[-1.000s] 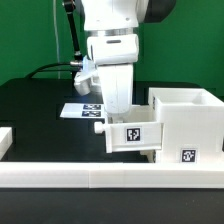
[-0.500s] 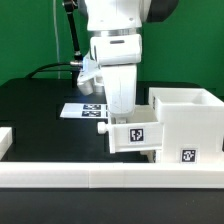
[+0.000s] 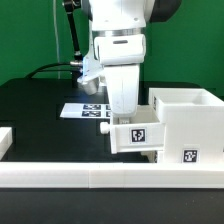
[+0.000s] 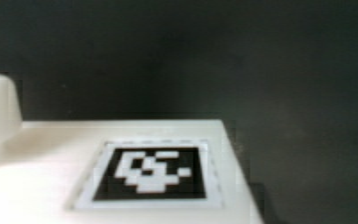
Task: Assemble drawer
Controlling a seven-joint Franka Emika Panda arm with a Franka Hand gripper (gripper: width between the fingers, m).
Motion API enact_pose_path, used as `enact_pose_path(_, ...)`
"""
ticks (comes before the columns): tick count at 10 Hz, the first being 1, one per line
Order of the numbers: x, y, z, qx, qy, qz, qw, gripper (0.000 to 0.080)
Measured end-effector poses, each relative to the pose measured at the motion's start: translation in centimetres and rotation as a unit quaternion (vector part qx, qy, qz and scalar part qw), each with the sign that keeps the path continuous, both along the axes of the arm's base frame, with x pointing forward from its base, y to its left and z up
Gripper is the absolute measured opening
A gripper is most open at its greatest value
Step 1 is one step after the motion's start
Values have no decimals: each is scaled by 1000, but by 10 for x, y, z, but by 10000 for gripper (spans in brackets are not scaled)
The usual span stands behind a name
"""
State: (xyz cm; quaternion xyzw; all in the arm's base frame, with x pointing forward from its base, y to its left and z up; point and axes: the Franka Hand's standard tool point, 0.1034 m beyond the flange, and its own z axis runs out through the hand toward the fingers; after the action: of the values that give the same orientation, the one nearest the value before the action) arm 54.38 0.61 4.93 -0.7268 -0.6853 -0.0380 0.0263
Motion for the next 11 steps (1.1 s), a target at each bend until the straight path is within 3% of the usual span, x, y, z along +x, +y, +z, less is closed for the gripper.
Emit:
enact_pose_path(8,2,-5,-2,-4,-3,27,1000,42)
enact_pose_path(9,2,-5,-2,-4,-3,27,1000,231)
enact_pose_path(10,3,-6,-1,-4,-4,22,1000,231)
enact_pose_path(11,4,-6,2,-4,-5,19,1000,432)
